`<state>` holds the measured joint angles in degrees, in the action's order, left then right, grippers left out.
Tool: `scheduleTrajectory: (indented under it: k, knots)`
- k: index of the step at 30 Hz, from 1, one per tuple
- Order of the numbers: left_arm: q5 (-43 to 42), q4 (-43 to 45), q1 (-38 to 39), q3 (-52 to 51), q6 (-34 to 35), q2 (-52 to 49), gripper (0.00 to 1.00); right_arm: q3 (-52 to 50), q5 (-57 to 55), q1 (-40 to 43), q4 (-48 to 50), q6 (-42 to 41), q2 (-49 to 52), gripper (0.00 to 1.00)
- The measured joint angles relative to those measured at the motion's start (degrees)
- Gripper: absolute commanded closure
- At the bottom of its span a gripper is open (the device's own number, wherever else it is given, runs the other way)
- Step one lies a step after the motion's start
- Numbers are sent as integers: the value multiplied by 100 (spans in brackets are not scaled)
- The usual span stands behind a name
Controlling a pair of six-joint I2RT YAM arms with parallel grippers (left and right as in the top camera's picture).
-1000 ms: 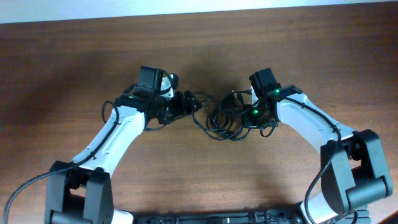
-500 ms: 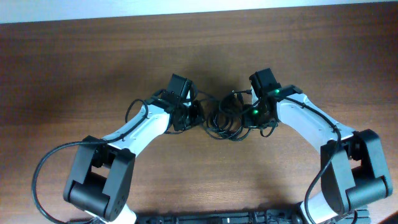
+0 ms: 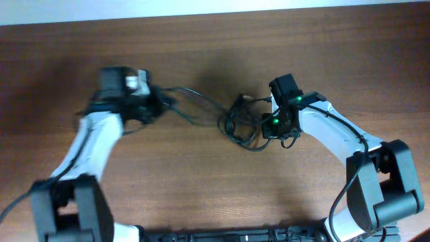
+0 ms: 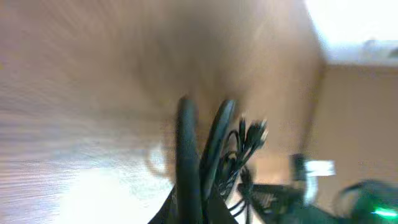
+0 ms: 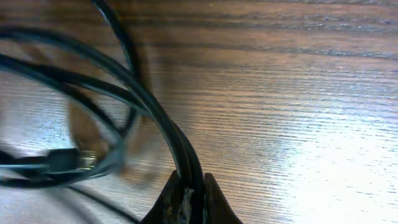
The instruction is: Untangle cables
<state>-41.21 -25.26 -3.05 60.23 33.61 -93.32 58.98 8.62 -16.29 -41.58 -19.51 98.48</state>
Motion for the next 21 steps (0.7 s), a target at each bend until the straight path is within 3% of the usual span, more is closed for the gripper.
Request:
scheduleTrajectory:
  k: [2, 4, 6, 7, 15, 21]
  knots:
    - [-341, 7, -557, 7, -44, 114, 72, 0, -46, 2, -15, -2, 0, 96]
    - [-468, -114, -955, 11, -72, 118, 53, 0, -105, 2, -33, 0, 0, 96]
    - [-492, -223, -1078, 11, -101, 120, 37, 0, -140, 2, -42, -2, 0, 96]
    - [-511, -280, -1073, 11, -111, 120, 34, 0, -168, 2, -39, -2, 0, 96]
    - [-291, -592, -136, 11, -409, 120, 28, 0, -177, 2, -42, -2, 0, 96]
    - [940, -678, 1161, 11, -824, 120, 29, 0, -175, 2, -39, -2, 0, 93]
